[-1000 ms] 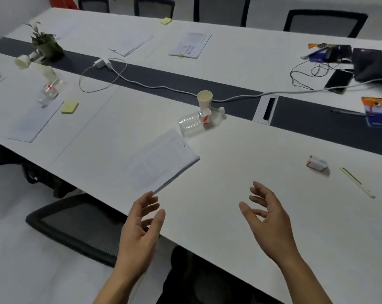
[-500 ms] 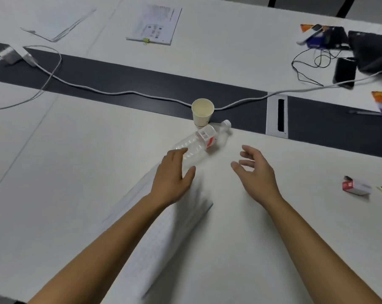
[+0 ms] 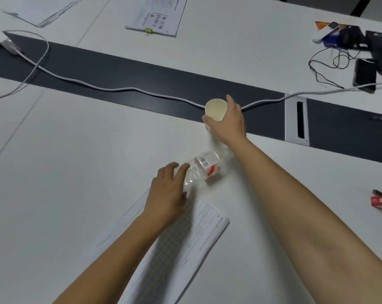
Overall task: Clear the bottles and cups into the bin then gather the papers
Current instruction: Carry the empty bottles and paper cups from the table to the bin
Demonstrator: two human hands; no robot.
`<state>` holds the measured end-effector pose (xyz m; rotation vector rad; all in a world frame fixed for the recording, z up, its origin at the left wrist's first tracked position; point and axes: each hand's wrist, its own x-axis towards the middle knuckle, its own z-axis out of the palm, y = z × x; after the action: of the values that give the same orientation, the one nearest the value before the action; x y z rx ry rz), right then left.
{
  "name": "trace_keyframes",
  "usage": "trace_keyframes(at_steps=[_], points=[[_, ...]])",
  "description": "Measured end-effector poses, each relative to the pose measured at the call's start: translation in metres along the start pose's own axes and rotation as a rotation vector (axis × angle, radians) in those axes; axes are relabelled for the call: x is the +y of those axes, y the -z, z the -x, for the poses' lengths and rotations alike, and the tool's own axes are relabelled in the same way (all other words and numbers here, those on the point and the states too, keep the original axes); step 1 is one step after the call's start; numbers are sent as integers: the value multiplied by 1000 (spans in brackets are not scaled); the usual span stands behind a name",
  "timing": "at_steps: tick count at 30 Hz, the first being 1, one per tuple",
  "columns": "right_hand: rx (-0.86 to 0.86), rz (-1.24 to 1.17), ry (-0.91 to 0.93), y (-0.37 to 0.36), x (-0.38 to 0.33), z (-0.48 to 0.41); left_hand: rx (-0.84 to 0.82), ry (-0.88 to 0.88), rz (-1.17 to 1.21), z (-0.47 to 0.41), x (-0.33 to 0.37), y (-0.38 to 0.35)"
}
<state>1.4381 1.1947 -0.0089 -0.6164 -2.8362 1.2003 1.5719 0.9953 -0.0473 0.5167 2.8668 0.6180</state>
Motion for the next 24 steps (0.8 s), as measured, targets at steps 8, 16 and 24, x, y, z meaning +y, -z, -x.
trace_keyframes(at_steps=[8,16,24], points=[[145,-69,-40,48,-2,58,-14,73,143,36,-8,22],[169,-182,-52,151,15,239,243,459,724,174,70,100],[81,-424,-17,184,52,470,490,457,794,364,145,135]])
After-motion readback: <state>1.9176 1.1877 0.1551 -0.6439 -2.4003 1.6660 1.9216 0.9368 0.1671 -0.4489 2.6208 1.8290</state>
